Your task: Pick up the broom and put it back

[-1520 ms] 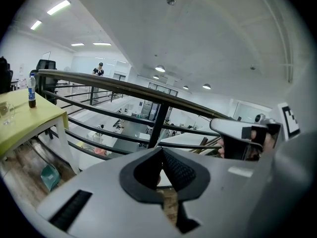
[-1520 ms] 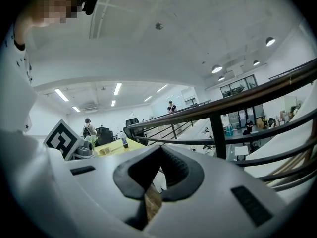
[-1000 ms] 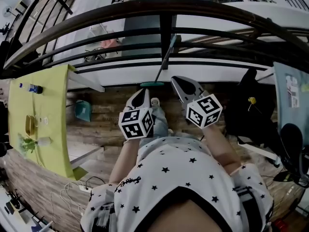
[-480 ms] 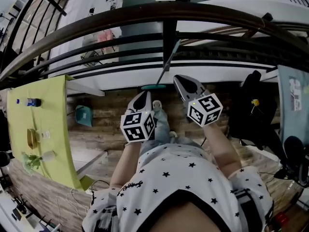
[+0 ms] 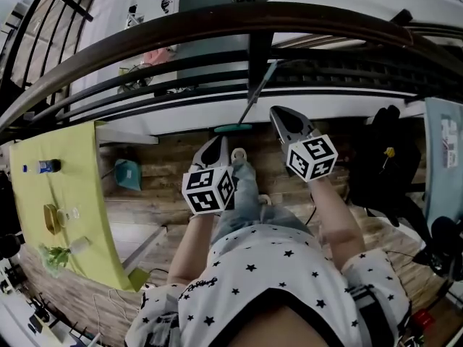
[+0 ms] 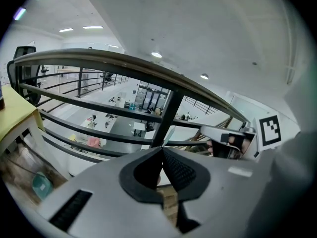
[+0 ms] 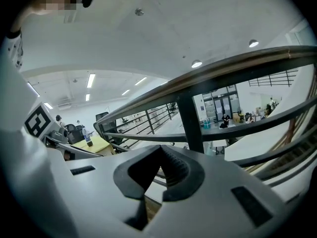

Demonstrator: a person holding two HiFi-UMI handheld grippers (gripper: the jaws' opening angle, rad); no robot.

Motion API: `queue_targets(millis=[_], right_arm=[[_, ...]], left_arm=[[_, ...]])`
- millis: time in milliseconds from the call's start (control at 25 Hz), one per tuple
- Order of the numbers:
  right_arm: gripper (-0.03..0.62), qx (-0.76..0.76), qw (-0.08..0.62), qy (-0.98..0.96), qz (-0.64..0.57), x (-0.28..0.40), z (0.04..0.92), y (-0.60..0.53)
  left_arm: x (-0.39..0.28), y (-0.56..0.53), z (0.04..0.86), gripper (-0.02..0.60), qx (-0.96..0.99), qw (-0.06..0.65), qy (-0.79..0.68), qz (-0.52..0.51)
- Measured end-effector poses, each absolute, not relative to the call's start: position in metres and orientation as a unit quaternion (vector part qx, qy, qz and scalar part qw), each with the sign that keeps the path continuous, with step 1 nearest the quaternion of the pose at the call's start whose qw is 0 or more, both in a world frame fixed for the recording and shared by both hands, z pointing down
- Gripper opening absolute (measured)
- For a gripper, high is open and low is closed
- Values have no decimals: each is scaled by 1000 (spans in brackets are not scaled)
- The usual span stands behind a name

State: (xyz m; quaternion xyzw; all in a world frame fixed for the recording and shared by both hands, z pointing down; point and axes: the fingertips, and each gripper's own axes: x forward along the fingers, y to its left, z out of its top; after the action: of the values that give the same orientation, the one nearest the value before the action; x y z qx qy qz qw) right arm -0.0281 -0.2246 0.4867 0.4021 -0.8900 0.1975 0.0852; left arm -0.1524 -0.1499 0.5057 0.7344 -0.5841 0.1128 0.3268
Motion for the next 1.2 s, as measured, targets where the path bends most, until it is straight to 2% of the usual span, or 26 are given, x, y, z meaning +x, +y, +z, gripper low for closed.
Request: queue_targets(millis=[1000,1200], right_arm=[[-5,482,113,-838,229,-11,602,-334],[35,494,119,-826,242,-10,623,-355]], left_arm=[[-143,-211,569,12,744,345,-553,149],[-145,-216,577,12,745,348,-549,152]])
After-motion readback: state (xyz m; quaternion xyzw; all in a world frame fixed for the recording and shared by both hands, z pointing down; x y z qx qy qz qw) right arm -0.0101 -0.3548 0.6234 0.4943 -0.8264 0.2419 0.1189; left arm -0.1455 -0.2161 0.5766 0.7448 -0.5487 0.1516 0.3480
